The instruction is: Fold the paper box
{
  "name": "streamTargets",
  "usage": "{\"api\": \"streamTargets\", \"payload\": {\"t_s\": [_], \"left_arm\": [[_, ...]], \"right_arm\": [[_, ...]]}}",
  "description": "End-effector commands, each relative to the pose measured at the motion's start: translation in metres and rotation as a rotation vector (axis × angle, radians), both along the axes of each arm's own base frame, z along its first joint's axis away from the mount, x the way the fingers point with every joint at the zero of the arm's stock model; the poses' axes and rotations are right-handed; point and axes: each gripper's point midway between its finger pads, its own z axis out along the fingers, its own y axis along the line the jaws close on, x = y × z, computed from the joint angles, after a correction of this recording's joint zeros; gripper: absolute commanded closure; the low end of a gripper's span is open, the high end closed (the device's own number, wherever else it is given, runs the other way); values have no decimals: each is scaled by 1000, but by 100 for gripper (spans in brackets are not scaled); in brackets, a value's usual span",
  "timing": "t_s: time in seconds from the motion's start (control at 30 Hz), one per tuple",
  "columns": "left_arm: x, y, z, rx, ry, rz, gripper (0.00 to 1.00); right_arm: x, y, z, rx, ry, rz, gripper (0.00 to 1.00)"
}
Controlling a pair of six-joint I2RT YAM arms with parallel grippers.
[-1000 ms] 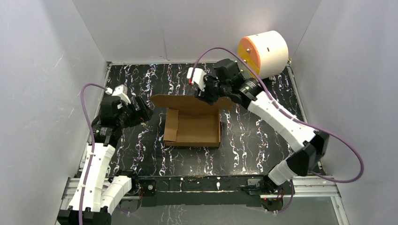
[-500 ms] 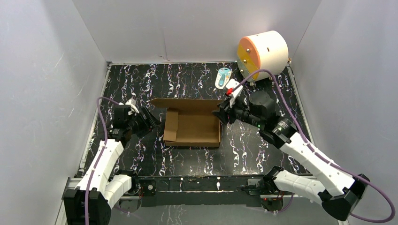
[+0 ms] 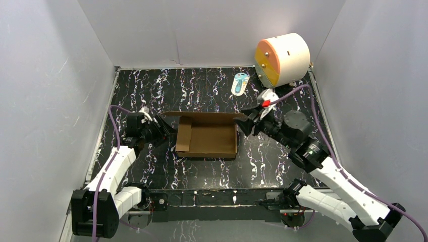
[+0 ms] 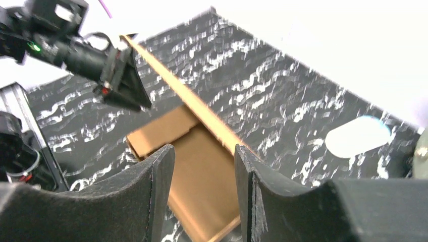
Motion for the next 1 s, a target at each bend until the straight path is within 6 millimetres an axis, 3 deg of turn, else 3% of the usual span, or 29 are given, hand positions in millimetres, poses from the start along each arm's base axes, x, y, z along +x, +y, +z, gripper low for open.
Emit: {"api": "streamTargets", "payload": {"t_s": [0.0,0.23,0.33,0.43,0.67,0.97], "left_arm": [[18,-13,44,-59,-111,-37,38],[46,-15,73,-65,-170,-29,33],[59,-15,79,-62,-184,-25,33],[67,-15,81,-58,-192,-25,32],[62,-16,64,-48,-152,-42,31],[37,-13,32,-16,-69,-61,33]], "right_arm": [[-11,0,71,43,-182,68,44],[-38,50,27,2,-40,393,50],[-37,63,5,-23,8,429,51],[-20,74,-15,-17,23,369,51],[17,109,-75,7,138,214,55],[36,160,-115,178,319,83,56]]}}
